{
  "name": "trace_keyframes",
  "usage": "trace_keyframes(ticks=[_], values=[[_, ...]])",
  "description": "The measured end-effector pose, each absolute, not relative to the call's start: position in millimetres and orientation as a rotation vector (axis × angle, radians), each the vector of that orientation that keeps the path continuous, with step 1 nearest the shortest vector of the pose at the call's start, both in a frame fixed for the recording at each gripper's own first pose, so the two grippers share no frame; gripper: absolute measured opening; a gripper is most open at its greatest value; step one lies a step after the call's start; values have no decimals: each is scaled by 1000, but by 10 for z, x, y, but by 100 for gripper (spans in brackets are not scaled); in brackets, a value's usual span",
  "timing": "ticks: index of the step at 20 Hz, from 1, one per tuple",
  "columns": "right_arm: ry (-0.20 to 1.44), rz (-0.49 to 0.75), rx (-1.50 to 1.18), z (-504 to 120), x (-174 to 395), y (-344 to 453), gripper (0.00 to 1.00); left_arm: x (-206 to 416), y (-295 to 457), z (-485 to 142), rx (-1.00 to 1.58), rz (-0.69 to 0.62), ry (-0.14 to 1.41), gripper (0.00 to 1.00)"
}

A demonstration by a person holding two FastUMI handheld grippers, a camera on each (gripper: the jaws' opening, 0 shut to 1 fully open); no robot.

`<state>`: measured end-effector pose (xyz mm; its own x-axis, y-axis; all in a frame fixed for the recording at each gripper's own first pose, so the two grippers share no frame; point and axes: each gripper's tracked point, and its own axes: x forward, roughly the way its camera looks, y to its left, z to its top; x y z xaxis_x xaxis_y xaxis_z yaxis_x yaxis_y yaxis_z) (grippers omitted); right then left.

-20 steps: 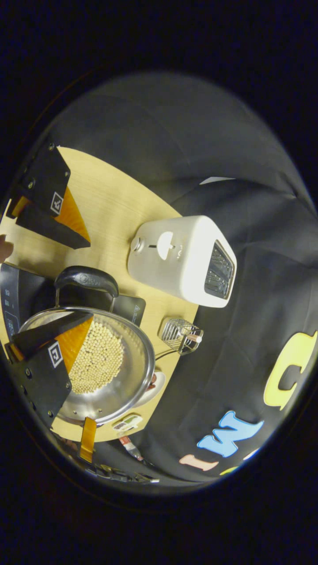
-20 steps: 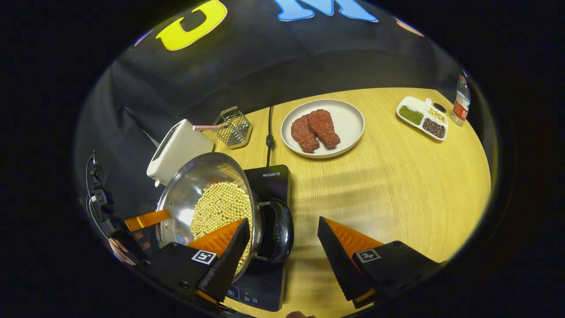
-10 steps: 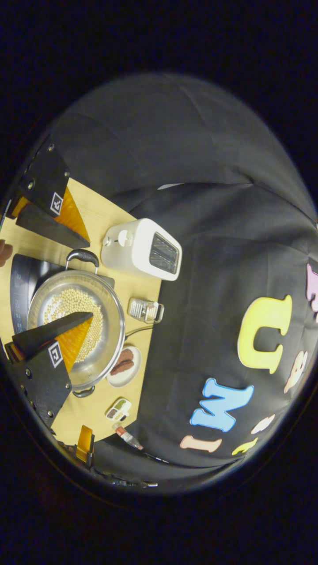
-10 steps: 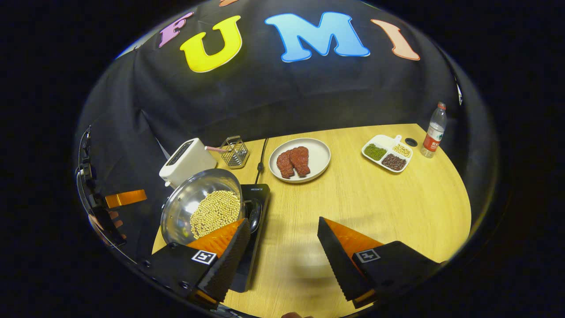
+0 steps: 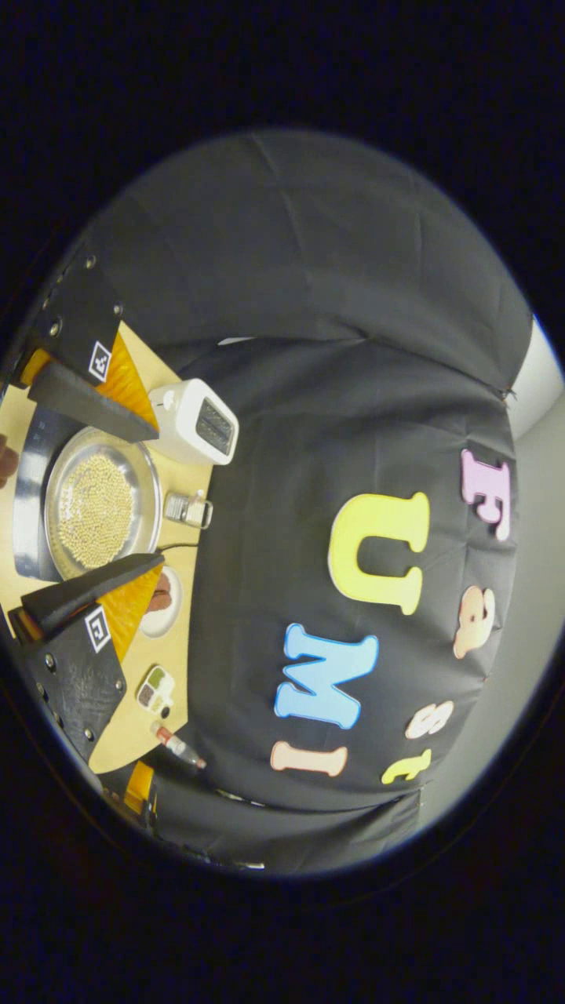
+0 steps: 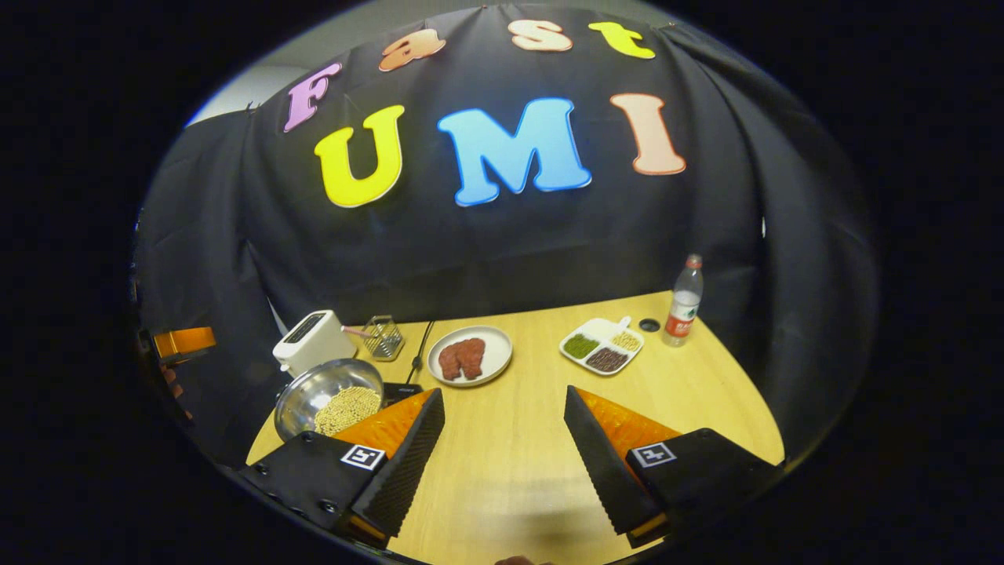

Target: First push the handle of the pot to place it horizontally, then grasp the pot with both hands and set it on the induction cooktop.

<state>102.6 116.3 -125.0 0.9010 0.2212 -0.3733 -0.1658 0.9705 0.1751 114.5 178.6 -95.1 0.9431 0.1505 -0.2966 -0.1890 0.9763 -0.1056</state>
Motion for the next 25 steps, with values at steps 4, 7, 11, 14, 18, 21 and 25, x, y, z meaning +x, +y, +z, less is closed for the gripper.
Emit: trace_keyframes(ticks=[4,7,11,14,18,21,25], values=[[293,167,114,-892,755,412,98,710,1094,-444,-66,198,182,93],[233,141,107,-724,514,-110,98,313,459,-73,-56,189,111,81],[207,146,117,-614,175,-593,98,-84,-261,-13,-75,187,64,81],[187,149,132,-542,-66,-888,97,-316,-669,-131,-72,171,87,80],[187,120,125,-566,-318,-1128,98,-562,-939,-87,-80,169,74,87],[195,105,130,-612,-489,-1169,98,-695,-881,4,-14,177,32,80],[170,89,97,-573,-633,-1005,92,-742,-835,-23,-23,133,19,81]])
